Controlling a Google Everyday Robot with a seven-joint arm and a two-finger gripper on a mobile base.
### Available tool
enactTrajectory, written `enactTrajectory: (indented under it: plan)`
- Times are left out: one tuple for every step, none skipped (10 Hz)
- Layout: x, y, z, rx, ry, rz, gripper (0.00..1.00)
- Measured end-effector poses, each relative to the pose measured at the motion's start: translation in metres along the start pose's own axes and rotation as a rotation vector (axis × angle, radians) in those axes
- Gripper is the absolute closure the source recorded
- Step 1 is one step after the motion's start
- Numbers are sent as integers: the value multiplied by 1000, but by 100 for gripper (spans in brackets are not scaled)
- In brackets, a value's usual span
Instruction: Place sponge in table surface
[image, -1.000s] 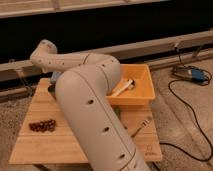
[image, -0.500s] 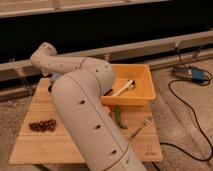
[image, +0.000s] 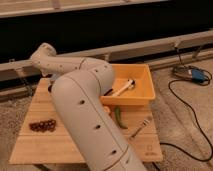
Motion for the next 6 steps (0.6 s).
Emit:
enactTrajectory:
  plan:
    - [3,-2,9,0,-5,6,35]
    - [6,-4,22,-1,-11,16,35]
    - [8,-5,31,-2,-13,24,35]
    - [9,-5,38,-4,-15,31,35]
    - [8,-4,43,-5,-16,36,35]
    - [6,-4,46,-5,-20,40,35]
